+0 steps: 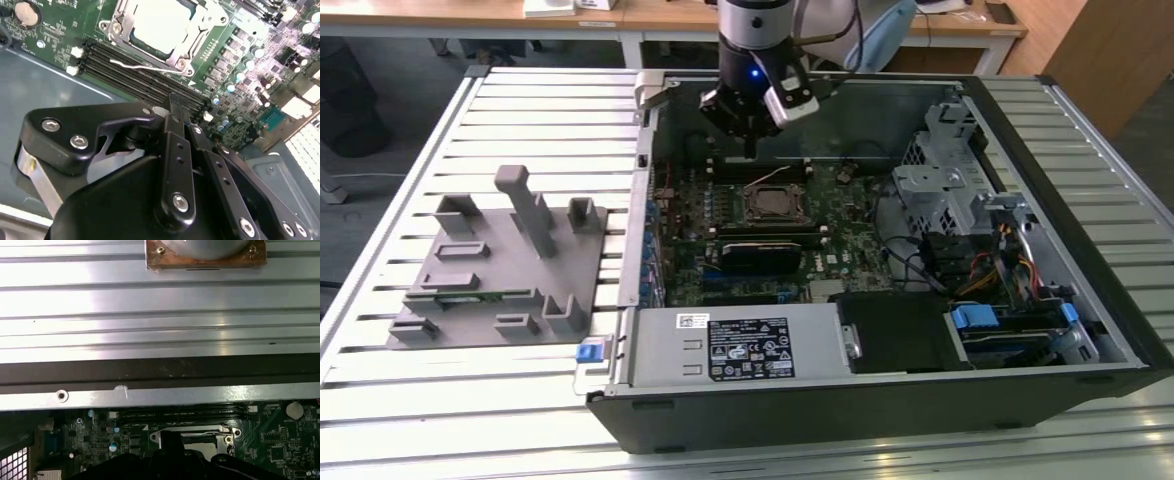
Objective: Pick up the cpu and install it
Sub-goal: 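Install the first cpu locking lever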
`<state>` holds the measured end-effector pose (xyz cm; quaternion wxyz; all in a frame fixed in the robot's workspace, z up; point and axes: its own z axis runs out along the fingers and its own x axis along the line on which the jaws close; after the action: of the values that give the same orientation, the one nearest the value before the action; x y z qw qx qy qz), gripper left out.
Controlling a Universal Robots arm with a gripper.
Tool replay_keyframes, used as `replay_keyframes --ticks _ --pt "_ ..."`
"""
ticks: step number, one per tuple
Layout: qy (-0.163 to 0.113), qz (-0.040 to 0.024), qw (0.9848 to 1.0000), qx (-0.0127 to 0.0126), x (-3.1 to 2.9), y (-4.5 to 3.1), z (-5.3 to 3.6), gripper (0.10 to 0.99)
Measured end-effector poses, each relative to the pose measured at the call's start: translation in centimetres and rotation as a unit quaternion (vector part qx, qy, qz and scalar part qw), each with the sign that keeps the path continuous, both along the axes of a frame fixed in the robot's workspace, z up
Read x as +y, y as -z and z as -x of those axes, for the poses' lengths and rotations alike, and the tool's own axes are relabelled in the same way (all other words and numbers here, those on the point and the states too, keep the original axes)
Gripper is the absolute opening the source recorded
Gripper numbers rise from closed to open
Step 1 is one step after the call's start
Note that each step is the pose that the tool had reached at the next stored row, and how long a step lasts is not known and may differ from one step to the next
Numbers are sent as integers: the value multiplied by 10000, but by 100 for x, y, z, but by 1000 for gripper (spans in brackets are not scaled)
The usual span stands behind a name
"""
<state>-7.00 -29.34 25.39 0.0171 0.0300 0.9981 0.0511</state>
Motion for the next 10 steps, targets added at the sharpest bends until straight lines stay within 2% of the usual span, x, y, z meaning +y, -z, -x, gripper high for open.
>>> replay_keyframes --ticks 10 --pt "-16 1 10000 1 0 84 -134 106"
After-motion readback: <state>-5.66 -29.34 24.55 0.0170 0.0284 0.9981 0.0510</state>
